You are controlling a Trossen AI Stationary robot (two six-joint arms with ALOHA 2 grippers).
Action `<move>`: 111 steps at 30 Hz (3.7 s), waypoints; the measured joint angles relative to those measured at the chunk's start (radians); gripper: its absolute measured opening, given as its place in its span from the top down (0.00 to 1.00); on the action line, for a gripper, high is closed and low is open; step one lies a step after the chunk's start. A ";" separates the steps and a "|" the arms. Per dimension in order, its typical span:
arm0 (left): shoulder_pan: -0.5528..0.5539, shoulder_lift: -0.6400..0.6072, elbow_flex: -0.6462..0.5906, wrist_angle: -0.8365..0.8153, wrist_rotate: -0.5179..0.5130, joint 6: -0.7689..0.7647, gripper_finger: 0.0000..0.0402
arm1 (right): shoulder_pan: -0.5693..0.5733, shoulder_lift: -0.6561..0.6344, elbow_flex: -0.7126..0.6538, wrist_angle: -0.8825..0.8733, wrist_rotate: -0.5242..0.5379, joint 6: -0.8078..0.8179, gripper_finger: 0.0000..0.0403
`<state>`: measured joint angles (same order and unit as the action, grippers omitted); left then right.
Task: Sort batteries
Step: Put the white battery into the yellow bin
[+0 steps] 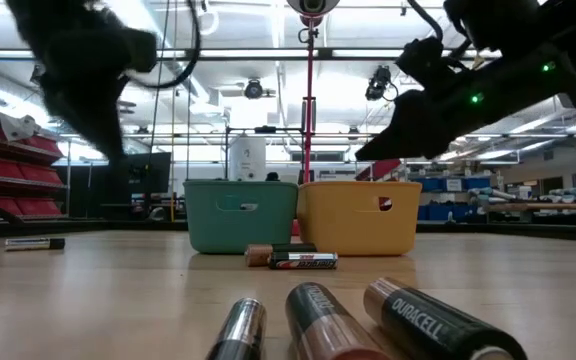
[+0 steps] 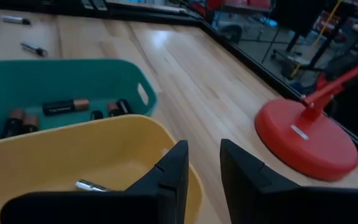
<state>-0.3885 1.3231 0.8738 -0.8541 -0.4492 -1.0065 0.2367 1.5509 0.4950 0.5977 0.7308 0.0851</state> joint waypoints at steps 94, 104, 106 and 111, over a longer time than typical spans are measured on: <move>-0.171 0.001 -0.436 0.418 0.003 -0.041 0.67 | 0.003 -0.001 0.000 0.313 -0.058 0.306 0.82; -0.171 0.001 -0.435 0.424 0.008 -0.013 0.87 | 0.068 0.000 0.000 0.362 0.133 0.268 0.82; -0.171 0.001 -0.435 0.423 0.008 -0.013 0.88 | 0.090 0.000 0.000 0.387 0.174 0.231 0.82; -0.171 0.001 -0.436 0.433 0.004 0.021 0.88 | 0.154 -0.008 0.001 0.431 0.222 0.190 0.82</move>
<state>-0.5591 1.3239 0.4381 -0.4215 -0.4454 -0.9853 0.3904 1.5428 0.4956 1.0289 0.9524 0.2754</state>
